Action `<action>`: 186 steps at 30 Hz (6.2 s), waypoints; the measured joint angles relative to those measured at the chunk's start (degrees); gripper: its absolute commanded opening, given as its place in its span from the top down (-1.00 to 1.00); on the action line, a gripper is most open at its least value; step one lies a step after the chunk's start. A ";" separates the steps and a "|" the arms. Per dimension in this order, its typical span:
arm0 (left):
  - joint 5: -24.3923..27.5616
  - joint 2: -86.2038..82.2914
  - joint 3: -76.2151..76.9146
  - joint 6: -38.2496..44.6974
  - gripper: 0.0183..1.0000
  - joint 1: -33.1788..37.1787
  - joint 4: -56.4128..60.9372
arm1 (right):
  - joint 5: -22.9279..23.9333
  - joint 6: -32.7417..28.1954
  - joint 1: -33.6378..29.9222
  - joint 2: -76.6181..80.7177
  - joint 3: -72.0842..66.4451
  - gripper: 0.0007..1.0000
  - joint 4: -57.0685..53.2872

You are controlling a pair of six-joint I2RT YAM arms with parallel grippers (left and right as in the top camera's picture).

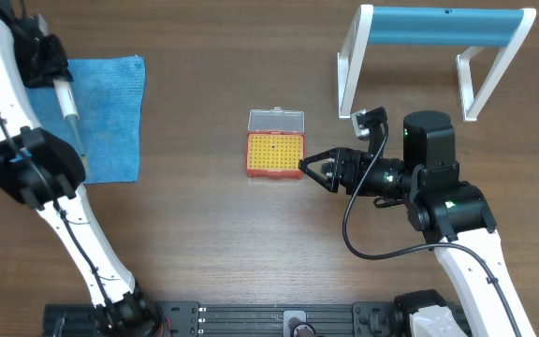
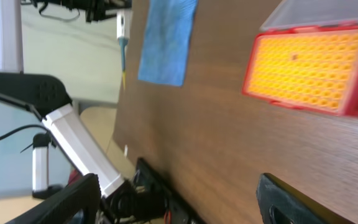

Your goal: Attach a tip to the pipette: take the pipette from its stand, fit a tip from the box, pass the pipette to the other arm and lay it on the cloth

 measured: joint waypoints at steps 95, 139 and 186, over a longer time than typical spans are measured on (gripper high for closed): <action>5.90 -117.57 -97.46 -21.27 -0.78 -14.16 28.09 | 52.37 -22.60 0.00 -51.76 -6.86 -0.64 -31.39; 3.23 -142.31 -151.05 -15.13 -0.79 -17.18 89.07 | 52.81 -22.60 0.00 -51.82 -7.13 -0.64 -31.43; 3.23 -142.57 -151.05 -15.10 -0.78 -17.18 89.05 | 48.76 -35.67 -11.56 -59.84 -48.83 -0.64 28.79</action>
